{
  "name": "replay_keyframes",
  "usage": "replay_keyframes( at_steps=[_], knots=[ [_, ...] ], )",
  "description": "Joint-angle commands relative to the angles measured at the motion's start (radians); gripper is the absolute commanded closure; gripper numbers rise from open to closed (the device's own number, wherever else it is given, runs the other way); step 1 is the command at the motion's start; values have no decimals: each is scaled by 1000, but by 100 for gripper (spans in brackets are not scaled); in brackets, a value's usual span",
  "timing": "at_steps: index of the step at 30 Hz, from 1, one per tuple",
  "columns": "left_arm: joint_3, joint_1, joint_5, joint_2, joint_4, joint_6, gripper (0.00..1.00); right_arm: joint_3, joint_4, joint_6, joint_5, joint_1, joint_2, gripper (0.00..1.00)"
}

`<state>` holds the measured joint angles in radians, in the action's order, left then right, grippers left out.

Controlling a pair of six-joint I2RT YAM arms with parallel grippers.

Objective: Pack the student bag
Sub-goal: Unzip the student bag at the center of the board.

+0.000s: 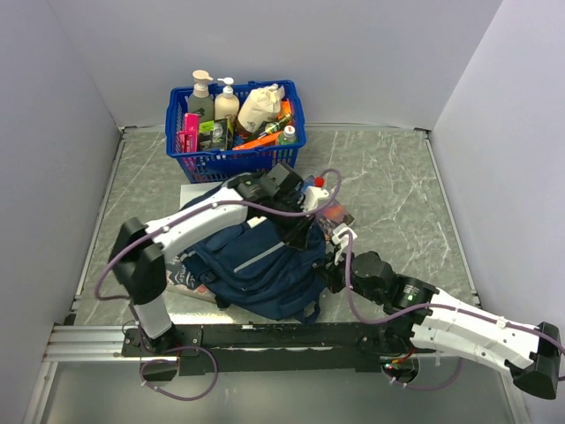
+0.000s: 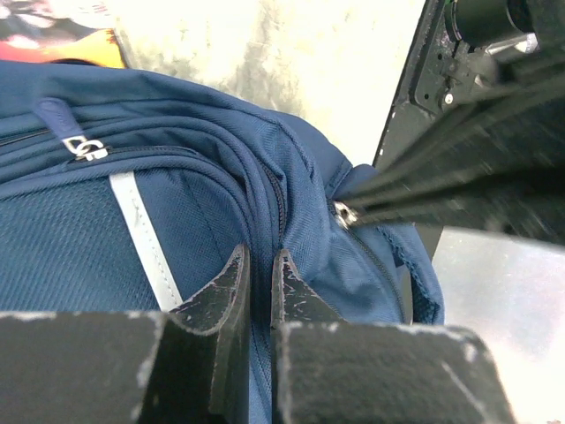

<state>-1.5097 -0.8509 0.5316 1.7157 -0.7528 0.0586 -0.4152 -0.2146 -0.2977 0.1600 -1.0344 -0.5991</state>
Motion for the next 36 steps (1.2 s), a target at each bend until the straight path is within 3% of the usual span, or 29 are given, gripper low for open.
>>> replay_keyframes(
  at_steps=[1,14,22,26,36],
  knots=[
    [-107,-2,74,84,124,-28,99,-86,-23,-20,32,-56,18,100],
    [-204,-2,2,133,231,-138,99,-243,-204,-63,114,-240,-82,100],
    [-271,-8,-30,208,300,-212,99,-402,-318,-139,214,-430,-221,100],
    [-351,-8,-88,248,316,-252,99,-425,-321,-165,239,-484,-315,100],
    [-558,-10,-182,292,357,-371,99,-407,-220,-163,248,-486,-429,100]
  ],
)
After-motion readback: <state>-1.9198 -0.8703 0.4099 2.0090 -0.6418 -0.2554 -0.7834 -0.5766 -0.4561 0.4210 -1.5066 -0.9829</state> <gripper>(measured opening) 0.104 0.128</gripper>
